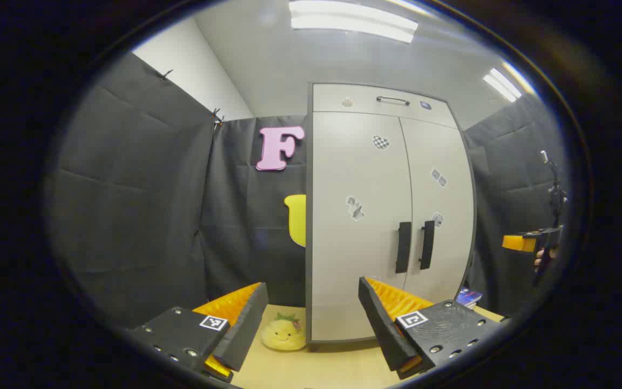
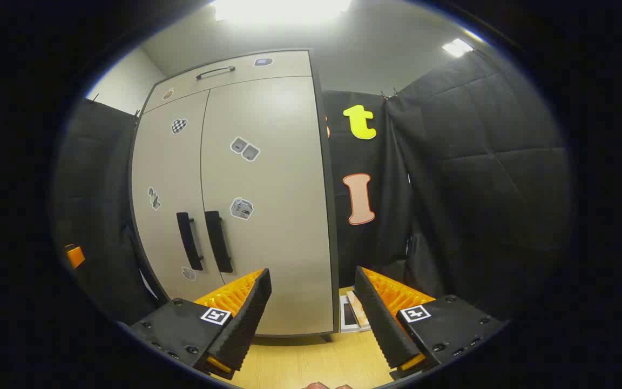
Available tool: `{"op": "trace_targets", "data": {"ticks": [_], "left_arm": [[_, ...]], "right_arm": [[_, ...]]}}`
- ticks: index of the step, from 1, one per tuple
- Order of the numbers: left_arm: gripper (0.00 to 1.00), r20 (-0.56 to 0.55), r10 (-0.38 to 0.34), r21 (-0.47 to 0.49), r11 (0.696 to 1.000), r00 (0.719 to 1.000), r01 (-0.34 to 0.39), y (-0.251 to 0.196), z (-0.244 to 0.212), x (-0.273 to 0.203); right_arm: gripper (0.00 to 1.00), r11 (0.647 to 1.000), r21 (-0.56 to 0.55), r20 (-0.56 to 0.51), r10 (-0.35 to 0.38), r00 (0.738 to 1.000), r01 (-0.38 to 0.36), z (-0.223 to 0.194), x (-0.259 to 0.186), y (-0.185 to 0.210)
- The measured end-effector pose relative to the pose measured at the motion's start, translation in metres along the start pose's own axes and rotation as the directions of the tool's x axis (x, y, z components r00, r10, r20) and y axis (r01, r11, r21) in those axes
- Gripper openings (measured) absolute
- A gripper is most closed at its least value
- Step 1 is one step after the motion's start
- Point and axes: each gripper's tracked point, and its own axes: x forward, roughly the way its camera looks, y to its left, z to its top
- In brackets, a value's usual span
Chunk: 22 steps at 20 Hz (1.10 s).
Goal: Open the right door of the double-door shoe cabinet with the right hand, and open the left door with the left hand.
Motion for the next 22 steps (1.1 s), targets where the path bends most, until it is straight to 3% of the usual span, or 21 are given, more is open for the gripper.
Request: {"op": "trace_targets", "data": {"ticks": [2, 4, 6, 7, 8, 11, 12, 22], "left_arm": [[0.99, -0.003, -0.005, 0.009, 1.000, 1.000, 0.005, -0.002, -0.002, 0.001], [0.99, -0.004, -0.009, 0.019, 1.000, 1.000, 0.009, -0.004, -0.004, 0.001], [0.99, -0.005, -0.018, 0.021, 1.000, 1.000, 0.018, -0.007, -0.003, 0.001], [0.98, -0.003, -0.023, 0.021, 1.000, 1.000, 0.023, -0.008, -0.004, 0.000], [0.99, -0.001, -0.027, 0.024, 0.999, 1.000, 0.027, -0.009, -0.003, -0.001], [0.99, 0.004, -0.042, 0.038, 0.998, 0.999, 0.042, -0.015, -0.004, 0.001], [0.99, 0.005, -0.047, 0.040, 0.998, 0.999, 0.047, -0.017, -0.004, 0.001], [0.99, -0.011, -0.038, 0.036, 0.999, 0.999, 0.039, -0.023, -0.035, -0.011]], "right_arm": [[0.98, 1.000, 0.004, 0.006, 0.005, 1.000, -0.005, 0.001, -0.002, 0.002], [0.92, 1.000, 0.013, 0.009, 0.009, 1.000, -0.009, 0.002, -0.002, 0.004], [0.92, 1.000, 0.012, 0.012, 0.010, 1.000, -0.010, 0.003, -0.002, 0.005], [0.98, 1.000, 0.012, 0.011, 0.010, 1.000, -0.010, 0.003, -0.002, 0.005], [0.92, 1.000, 0.012, 0.010, 0.013, 1.000, -0.013, 0.003, -0.002, 0.006], [0.92, 1.000, 0.009, 0.009, 0.014, 1.000, -0.014, 0.003, -0.001, 0.008], [0.98, 1.000, 0.007, 0.007, 0.017, 1.000, -0.017, 0.003, 0.000, 0.010], [0.98, 0.997, 0.015, 0.011, 0.069, 0.998, -0.069, 0.016, 0.007, 0.033]]}}
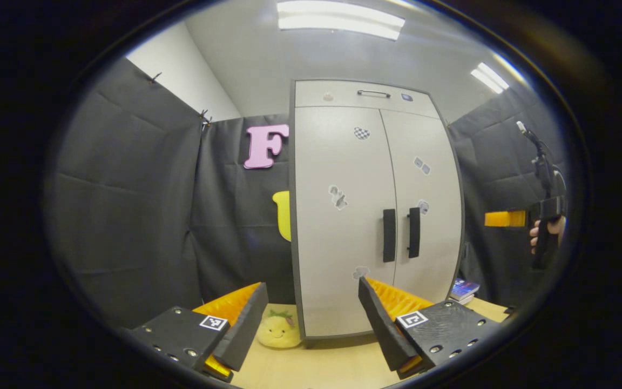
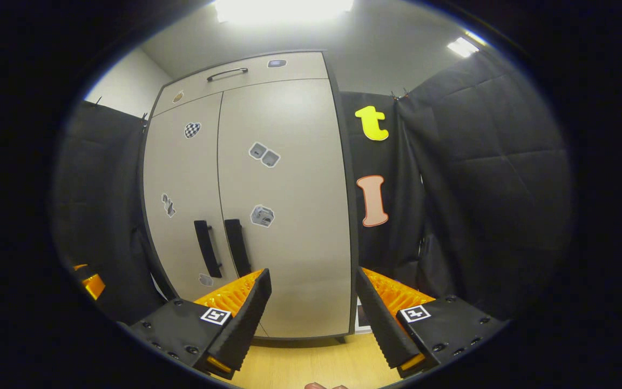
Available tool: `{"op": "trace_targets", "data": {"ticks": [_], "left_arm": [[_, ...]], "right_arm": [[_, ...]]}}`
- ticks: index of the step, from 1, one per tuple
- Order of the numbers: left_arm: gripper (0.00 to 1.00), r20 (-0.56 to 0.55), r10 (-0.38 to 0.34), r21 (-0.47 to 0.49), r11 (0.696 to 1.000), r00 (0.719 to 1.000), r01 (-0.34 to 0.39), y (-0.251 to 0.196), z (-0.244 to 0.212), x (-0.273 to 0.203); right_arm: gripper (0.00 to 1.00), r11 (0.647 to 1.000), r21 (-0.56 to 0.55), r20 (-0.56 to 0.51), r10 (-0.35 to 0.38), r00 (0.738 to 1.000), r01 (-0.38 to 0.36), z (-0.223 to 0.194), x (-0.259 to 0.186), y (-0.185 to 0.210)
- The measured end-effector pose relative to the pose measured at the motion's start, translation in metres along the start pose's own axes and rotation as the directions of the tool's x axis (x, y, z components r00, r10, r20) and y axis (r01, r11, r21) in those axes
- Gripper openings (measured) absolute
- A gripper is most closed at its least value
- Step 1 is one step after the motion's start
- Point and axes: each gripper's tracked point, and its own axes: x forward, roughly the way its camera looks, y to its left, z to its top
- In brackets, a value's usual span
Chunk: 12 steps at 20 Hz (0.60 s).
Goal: Open the right door of the double-door shoe cabinet with the right hand, and open the left door with the left hand.
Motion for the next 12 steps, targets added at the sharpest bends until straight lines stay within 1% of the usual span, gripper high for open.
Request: {"op": "trace_targets", "data": {"ticks": [1, 2, 4, 5, 7, 10, 12], "left_arm": [[0.97, -0.007, 0.013, 0.002, 1.000, 1.000, -0.013, 0.002, -0.007, -0.001], [0.99, -0.016, 0.023, -0.005, 1.000, 1.000, -0.023, 0.003, -0.014, -0.003], [0.98, -0.035, 0.032, -0.028, 0.999, 0.999, -0.033, 0.005, -0.029, -0.008], [0.99, -0.046, 0.036, -0.031, 0.999, 0.998, -0.037, 0.007, -0.037, -0.010], [0.99, -0.066, 0.055, -0.018, 0.998, 0.996, -0.056, 0.014, -0.051, -0.016], [0.98, -0.095, 0.079, -0.002, 0.997, 0.992, -0.079, 0.024, -0.069, -0.029], [0.97, -0.109, 0.097, -0.015, 0.995, 0.989, -0.100, 0.032, -0.078, -0.037]], "right_arm": [[0.98, 1.000, -0.002, 0.005, 0.012, 1.000, -0.012, 0.004, 0.003, 0.006], [0.98, 1.000, -0.004, 0.011, 0.025, 1.000, -0.025, 0.011, 0.006, 0.013], [0.98, 0.998, -0.013, 0.034, 0.055, 0.998, -0.054, 0.024, 0.012, 0.029], [0.98, 0.998, -0.022, 0.049, 0.067, 0.997, -0.066, 0.030, 0.015, 0.036], [0.98, 0.996, -0.032, 0.075, 0.088, 0.993, -0.085, 0.042, 0.025, 0.051], [0.97, 0.994, -0.041, 0.101, 0.106, 0.989, -0.103, 0.055, 0.045, 0.070], [0.98, 0.993, -0.041, 0.098, 0.113, 0.989, -0.110, 0.056, 0.059, 0.080]]}}
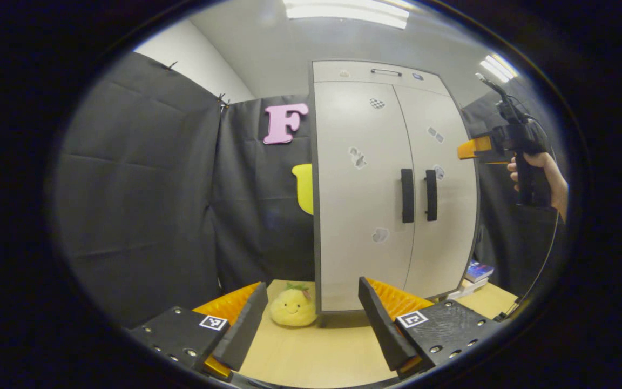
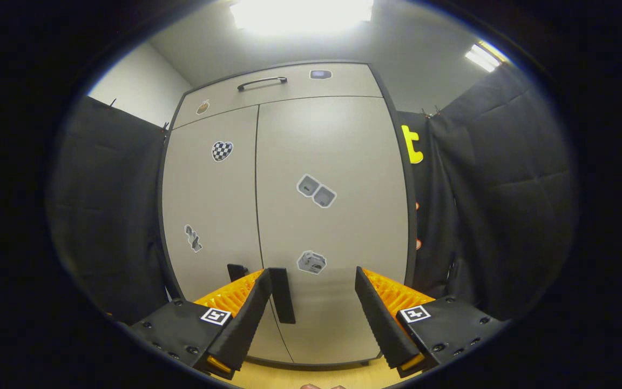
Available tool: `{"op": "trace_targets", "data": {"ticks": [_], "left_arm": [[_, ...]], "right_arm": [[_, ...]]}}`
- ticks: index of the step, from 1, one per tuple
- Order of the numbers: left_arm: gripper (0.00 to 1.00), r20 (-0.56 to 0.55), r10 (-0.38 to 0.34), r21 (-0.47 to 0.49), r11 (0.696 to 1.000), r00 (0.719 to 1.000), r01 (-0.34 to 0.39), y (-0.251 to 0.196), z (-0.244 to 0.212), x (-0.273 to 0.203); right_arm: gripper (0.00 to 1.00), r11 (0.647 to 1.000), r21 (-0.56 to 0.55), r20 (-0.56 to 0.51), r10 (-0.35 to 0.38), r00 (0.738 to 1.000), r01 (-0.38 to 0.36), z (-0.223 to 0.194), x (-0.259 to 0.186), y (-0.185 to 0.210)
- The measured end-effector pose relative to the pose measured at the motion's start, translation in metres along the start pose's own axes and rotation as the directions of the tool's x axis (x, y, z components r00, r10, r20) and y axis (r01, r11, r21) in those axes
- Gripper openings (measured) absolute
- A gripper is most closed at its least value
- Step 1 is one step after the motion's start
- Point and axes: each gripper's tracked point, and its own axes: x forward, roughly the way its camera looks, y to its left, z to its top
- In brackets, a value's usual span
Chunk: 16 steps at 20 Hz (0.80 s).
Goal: Open the right door of the double-door shoe cabinet with the right hand, and open the left door with the left hand.
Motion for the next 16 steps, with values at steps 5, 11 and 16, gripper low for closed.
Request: {"op": "trace_targets", "data": {"ticks": [5, 11, 16], "left_arm": [[0.98, -0.033, 0.072, -0.064, 0.995, 0.997, -0.074, 0.033, -0.021, -0.013], [0.97, -0.059, 0.128, -0.091, 0.987, 0.990, -0.133, 0.059, -0.033, -0.018], [0.98, -0.054, 0.118, -0.069, 0.990, 0.992, -0.121, 0.054, -0.032, -0.014]], "right_arm": [[0.98, 1.000, 0.009, -0.029, 0.011, 1.000, -0.011, -0.015, 0.038, 0.017], [0.98, 1.000, 0.017, -0.090, 0.019, 0.996, -0.018, -0.046, 0.074, 0.032], [0.92, 1.000, -0.016, -0.136, -0.005, 0.991, 0.003, -0.068, 0.095, 0.035]]}}
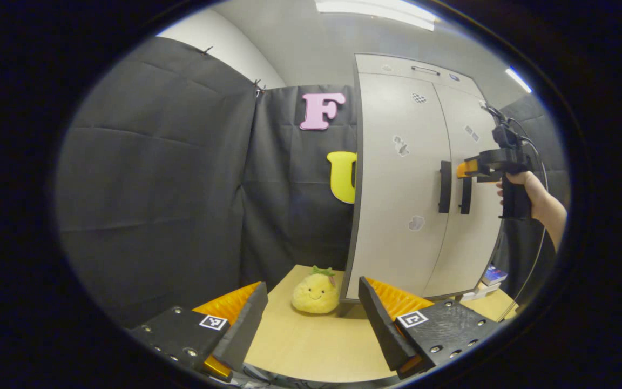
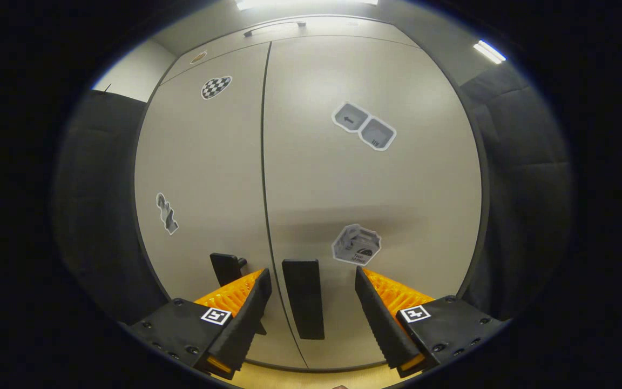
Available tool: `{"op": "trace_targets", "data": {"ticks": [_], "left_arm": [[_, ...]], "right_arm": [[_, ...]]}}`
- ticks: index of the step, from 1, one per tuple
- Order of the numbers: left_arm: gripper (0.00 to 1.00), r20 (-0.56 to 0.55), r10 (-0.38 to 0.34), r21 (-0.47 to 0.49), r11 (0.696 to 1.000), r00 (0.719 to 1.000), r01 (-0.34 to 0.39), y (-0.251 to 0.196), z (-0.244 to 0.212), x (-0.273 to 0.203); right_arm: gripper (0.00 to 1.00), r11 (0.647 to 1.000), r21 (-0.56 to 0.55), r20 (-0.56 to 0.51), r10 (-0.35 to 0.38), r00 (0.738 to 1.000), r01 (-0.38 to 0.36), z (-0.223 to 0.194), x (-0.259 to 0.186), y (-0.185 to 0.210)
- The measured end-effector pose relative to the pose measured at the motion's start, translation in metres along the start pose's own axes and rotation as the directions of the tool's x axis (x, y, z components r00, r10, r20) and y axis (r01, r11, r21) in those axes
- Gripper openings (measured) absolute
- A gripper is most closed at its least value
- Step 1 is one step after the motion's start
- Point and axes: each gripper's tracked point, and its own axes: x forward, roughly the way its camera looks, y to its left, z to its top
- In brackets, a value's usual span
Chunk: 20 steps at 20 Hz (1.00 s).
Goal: Open the right door of the double-door shoe cabinet with the right hand, and open the left door with the left hand.
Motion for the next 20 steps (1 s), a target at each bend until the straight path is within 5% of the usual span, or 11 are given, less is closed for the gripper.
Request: {"op": "trace_targets", "data": {"ticks": [2, 3, 4, 8, 14, 17, 20], "left_arm": [[0.98, 0.006, -0.005, 0.006, 1.000, 1.000, 0.005, -0.004, 0.001, 0.001], [0.98, 0.008, -0.008, 0.007, 1.000, 1.000, 0.008, -0.005, 0.001, 0.001], [0.97, 0.008, -0.010, 0.007, 1.000, 1.000, 0.010, -0.006, 0.001, 0.001], [0.97, 0.017, -0.007, 0.002, 1.000, 1.000, 0.007, -0.005, 0.002, 0.000], [0.98, 0.012, -0.005, -0.001, 1.000, 1.000, 0.005, -0.003, -0.001, -0.006], [0.99, -0.003, -0.011, -0.009, 1.000, 1.000, 0.011, -0.004, -0.008, -0.011], [0.97, -0.016, -0.021, -0.021, 1.000, 1.000, 0.020, -0.007, -0.012, -0.015]], "right_arm": [[0.90, 1.000, -0.007, -0.014, -0.013, 1.000, 0.013, -0.006, 0.006, -0.002], [0.75, 1.000, -0.004, -0.022, -0.014, 1.000, 0.014, -0.009, 0.009, -0.002], [0.74, 1.000, 0.008, -0.028, -0.002, 1.000, 0.002, -0.010, 0.010, 0.000], [0.40, 0.999, 0.035, -0.034, 0.020, 0.999, -0.019, -0.011, 0.011, 0.006], [0.25, 0.999, 0.001, 0.001, 0.046, 0.999, -0.046, -0.010, 0.010, 0.006], [0.05, 0.995, -0.013, -0.027, 0.099, 0.995, -0.100, -0.013, 0.011, 0.008], [0.04, 0.993, -0.039, -0.022, 0.112, 0.993, -0.113, -0.013, 0.004, 0.007]]}}
